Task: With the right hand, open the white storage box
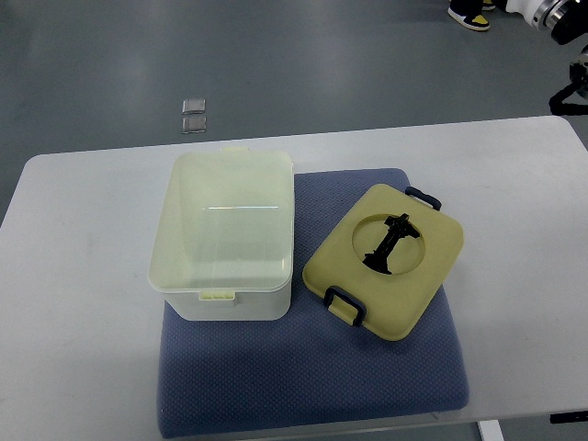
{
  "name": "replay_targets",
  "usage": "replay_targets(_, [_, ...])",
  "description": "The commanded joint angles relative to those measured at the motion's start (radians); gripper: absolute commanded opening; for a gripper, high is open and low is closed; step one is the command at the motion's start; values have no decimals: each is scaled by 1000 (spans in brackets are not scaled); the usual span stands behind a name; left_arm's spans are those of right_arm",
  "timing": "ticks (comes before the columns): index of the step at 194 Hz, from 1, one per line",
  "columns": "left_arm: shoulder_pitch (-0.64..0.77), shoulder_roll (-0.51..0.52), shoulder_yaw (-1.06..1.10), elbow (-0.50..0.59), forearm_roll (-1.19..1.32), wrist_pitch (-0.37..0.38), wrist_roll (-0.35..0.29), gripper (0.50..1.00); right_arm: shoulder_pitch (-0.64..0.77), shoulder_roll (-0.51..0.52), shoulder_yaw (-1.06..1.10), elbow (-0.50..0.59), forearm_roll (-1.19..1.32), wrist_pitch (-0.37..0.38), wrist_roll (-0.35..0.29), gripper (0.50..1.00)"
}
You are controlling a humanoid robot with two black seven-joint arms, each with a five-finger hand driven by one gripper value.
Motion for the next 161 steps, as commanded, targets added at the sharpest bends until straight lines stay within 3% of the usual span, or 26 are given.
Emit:
replay_targets(1, [0,0,-1,0,0,0,0,1000,-62,35,58,-7,334,1,-74,936])
replay_targets(46, [0,0,-1,0,0,0,0,1000,-178,123,81,-15,704,21,-74,936])
replay_targets(79, [0,0,-1,0,0,0,0,1000,-289,189,187,-23,704,70,-46,936])
replay_targets(120, [0,0,-1,-3,0,0,0,1000,-346,242,208,-125,707,188,23,936])
replay_targets(161, [0,0,-1,-8,0,0,0,1000,-376,268,208,-164,707,203,41,936])
